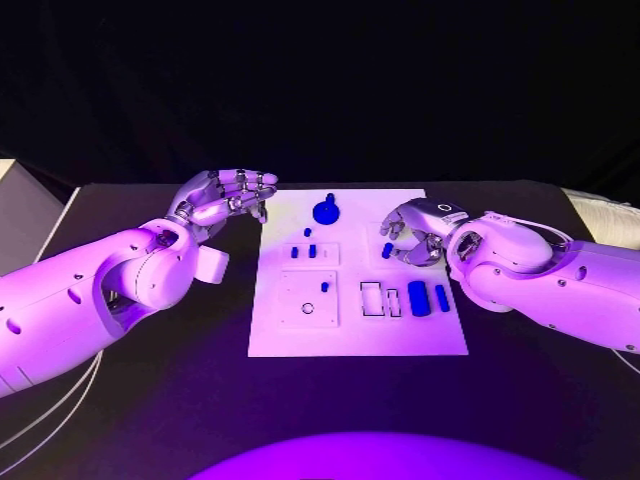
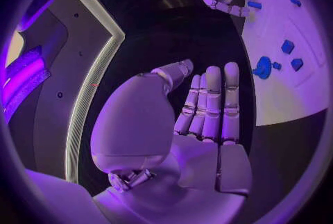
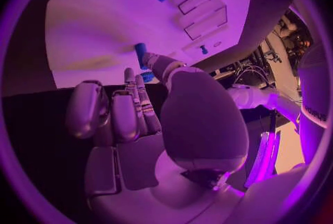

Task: Assemble the parts on the task board

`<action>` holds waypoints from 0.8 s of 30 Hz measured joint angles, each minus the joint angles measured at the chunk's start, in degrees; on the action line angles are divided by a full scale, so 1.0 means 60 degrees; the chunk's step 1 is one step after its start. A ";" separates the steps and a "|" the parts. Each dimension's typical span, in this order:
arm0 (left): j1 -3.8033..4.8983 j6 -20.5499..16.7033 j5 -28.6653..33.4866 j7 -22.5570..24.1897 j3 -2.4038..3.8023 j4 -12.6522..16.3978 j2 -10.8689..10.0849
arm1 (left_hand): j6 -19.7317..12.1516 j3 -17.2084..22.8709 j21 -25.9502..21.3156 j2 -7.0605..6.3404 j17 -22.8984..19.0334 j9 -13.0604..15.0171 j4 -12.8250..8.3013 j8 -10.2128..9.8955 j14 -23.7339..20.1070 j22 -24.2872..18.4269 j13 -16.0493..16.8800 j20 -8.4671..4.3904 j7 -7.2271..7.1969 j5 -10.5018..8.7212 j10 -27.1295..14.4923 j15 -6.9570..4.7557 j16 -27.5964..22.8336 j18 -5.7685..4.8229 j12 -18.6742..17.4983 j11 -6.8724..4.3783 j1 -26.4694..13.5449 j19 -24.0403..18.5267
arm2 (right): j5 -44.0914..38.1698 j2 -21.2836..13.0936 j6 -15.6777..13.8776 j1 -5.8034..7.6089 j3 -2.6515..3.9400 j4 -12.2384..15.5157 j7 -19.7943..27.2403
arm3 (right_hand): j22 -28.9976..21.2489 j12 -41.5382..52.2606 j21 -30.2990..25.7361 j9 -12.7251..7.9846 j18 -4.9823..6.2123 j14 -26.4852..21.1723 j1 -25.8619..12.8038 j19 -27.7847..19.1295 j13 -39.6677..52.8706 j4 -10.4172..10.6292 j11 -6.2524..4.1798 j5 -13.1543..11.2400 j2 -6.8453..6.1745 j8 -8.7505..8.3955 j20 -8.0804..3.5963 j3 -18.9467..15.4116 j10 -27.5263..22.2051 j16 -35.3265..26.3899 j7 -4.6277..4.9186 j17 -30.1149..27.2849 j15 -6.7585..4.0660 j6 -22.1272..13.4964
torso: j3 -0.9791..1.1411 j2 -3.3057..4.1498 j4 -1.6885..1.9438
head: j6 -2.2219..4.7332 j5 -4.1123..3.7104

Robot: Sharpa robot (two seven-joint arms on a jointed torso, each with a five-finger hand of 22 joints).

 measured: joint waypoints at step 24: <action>-0.0020 -0.0034 0.0001 0.0042 0.0000 -0.0028 0.0021 | 0.0000 -0.0052 -0.0038 0.0000 -0.0008 0.0001 -0.0001 0.0057 0.0000 -0.0017 -0.0009 -0.0001 0.0000 0.0000 0.0001 0.0000 0.0000 0.0000 0.0000 0.0000 0.0000 0.0000 | -0.0166 0.0168 0.0262 -0.0080 -0.0022 -0.0013 -0.0193 | 0.0733 0.0384 0.0723 0.0299 -0.0067 0.0025 0.0212 0.0194 0.0123 0.0277 -0.0272 -0.0060 0.0349 0.0562 -0.0127 0.0726 0.1350 0.0349 -0.0052 0.0307 -0.0182 0.1278 | 0.0005 -0.0003 -0.0007 | -0.0040 -0.0023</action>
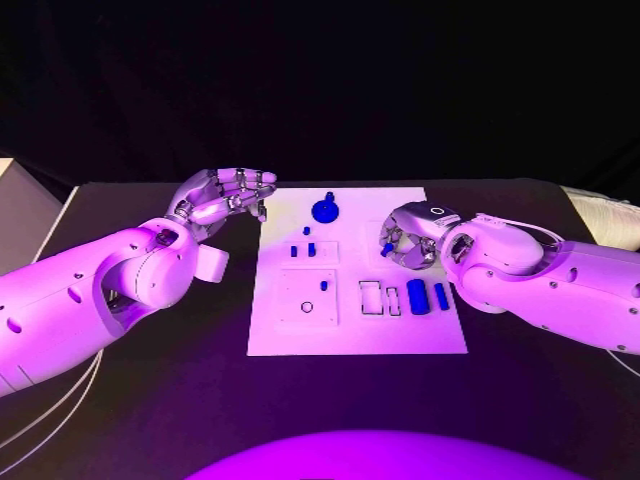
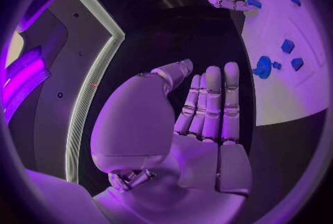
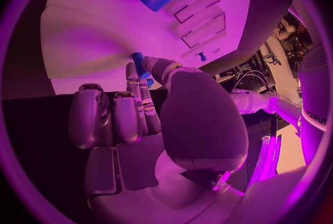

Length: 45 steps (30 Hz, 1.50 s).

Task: Assemble the parts on the task board

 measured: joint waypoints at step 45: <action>-0.0039 0.0004 0.0003 -0.0015 0.0000 -0.0090 0.0080 | 0.0000 0.0001 0.0001 -0.0038 -0.0006 -0.0007 0.0000 -0.0001 0.0000 -0.0008 0.0002 -0.0035 0.0000 0.0000 0.0001 0.0000 0.0000 -0.0001 0.0000 0.0000 0.0039 0.0035 | 0.1054 0.0271 -0.1340 -0.0199 -0.0013 0.2236 -0.0256 | 0.0301 -0.0131 0.0643 0.0072 -0.0080 -0.0008 0.0115 0.0008 0.0164 -0.0347 -0.0144 -0.0193 0.0432 0.0248 -0.0082 0.0316 0.0530 0.0094 -0.0132 0.0067 -0.0108 0.0168 | -0.0011 -0.0024 -0.0011 | -0.0070 0.0290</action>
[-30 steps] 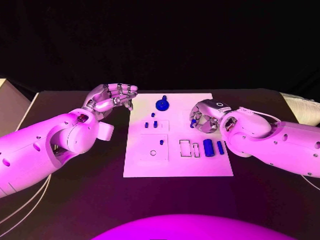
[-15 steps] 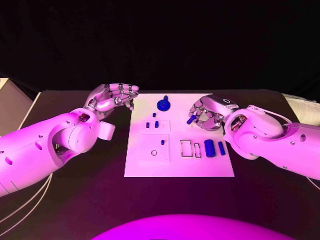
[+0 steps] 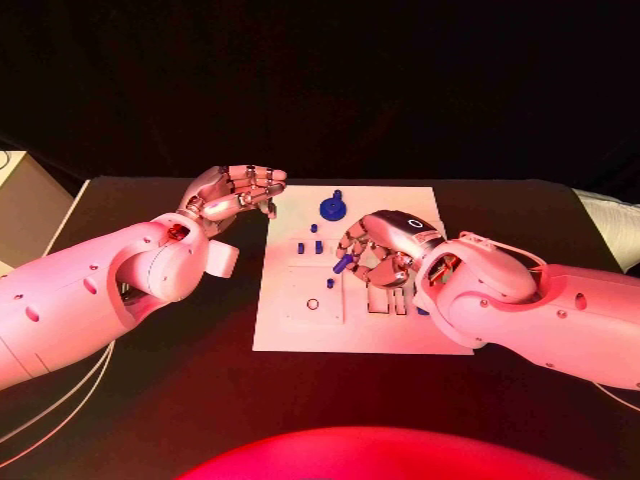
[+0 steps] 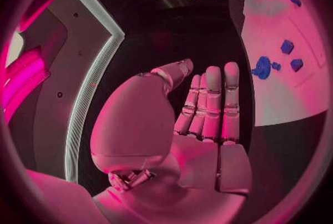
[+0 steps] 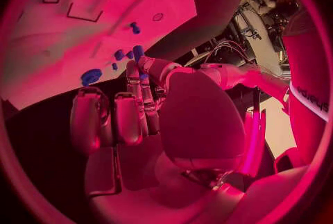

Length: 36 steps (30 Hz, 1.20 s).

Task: Assemble the parts on the task board

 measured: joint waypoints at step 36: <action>-0.0015 0.0002 0.0001 -0.0009 -0.0001 -0.0001 -0.0015 | 0.0000 0.0000 0.0000 0.0053 -0.0011 -0.0008 0.0000 0.0036 0.0000 -0.0014 -0.0021 0.0035 0.0000 0.0000 0.0000 0.0000 0.0000 0.0000 0.0000 0.0000 0.0053 0.0034 | -0.0896 0.1167 0.0372 -0.0667 -0.0237 -0.0577 0.0109 | -0.0004 -0.0067 0.0000 0.0000 0.0001 0.0000 0.0009 0.0000 0.0018 -0.0079 0.0020 -0.0007 -0.0015 0.0001 0.0001 -0.0003 0.0013 0.0000 0.0031 -0.0067 0.0001 -0.0031 | 0.0008 0.0024 0.0013 | -0.0237 0.0223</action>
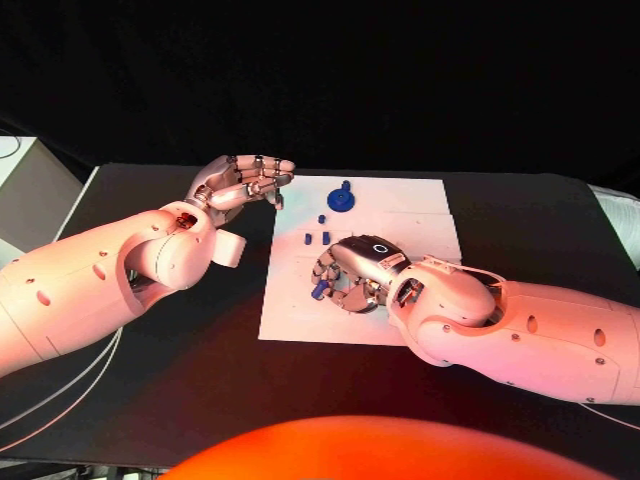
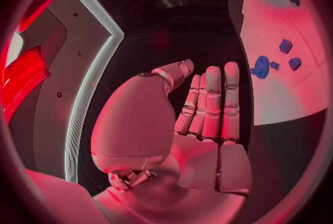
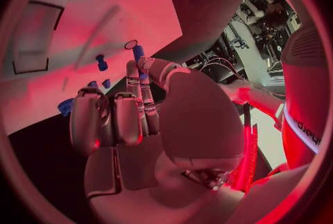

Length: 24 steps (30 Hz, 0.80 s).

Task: Assemble the parts on the task board

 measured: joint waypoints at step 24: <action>-0.0001 0.0001 0.0000 -0.0005 0.0000 -0.0004 -0.0002 | 0.0000 0.0000 0.0000 0.0000 0.0001 0.0001 0.0000 -0.0001 0.0000 -0.0007 0.0001 -0.0001 0.0000 0.0000 0.0000 0.0000 0.0000 0.0000 0.0000 0.0000 0.0000 0.0000 | -0.0129 0.0093 0.0317 -0.0045 -0.0002 -0.0292 -0.0043 | 0.0007 0.0000 0.0000 0.0001 0.0000 0.0000 -0.0063 0.0000 0.0016 -0.0041 0.0017 0.0053 -0.0064 0.0044 0.0000 0.0017 -0.0014 0.0000 0.0031 -0.0017 0.0000 -0.0031 | -0.0005 0.0004 -0.0001 | -0.0055 -0.0017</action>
